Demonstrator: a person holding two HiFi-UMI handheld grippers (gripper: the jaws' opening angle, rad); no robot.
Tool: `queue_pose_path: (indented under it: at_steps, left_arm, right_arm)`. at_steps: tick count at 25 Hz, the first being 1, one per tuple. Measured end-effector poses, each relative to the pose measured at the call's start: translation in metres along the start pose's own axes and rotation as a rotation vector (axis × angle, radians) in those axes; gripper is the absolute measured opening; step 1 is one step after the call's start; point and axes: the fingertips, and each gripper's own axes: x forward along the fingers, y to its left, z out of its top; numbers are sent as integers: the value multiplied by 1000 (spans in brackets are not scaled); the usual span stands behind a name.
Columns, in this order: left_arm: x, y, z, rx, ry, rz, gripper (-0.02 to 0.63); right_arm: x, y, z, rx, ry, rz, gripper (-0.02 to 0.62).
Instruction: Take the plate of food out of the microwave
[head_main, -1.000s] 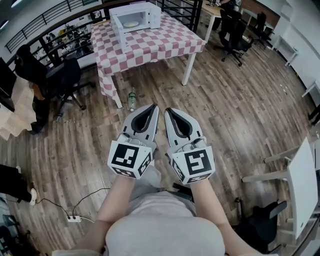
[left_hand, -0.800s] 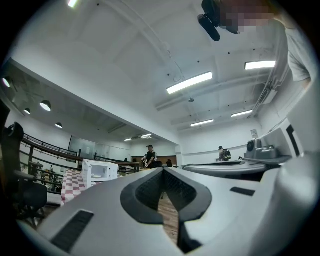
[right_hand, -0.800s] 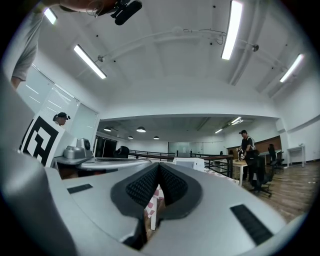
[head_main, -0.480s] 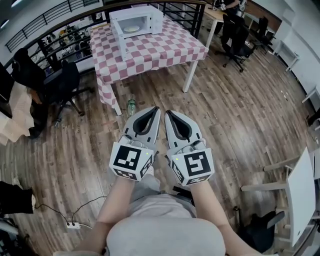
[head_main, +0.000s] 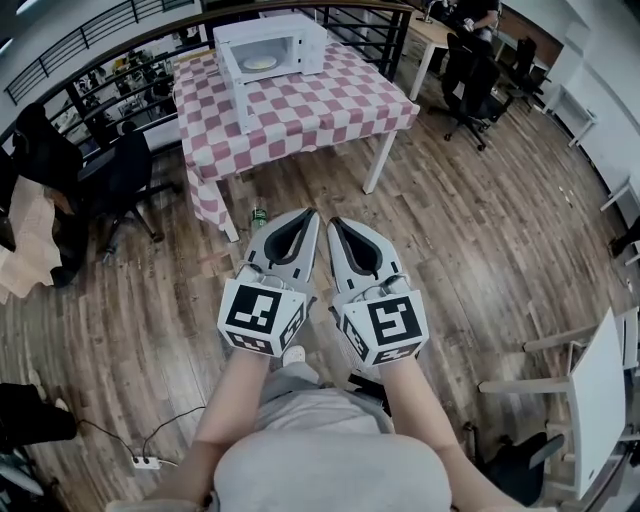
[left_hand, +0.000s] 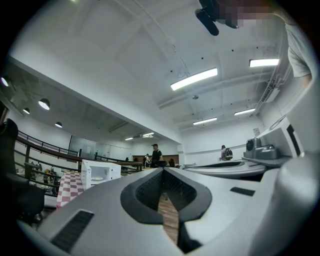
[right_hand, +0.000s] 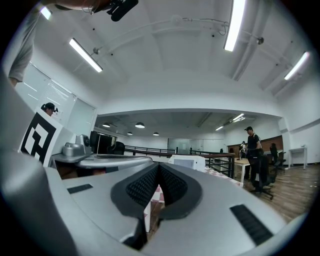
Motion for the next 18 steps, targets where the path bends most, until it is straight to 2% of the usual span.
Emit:
queue_pose_path:
  at_steps: [18]
  left_arm:
    - [75, 95, -5, -10, 22, -10, 3]
  right_arm:
    - [118, -29, -11, 18, 17, -22, 25]
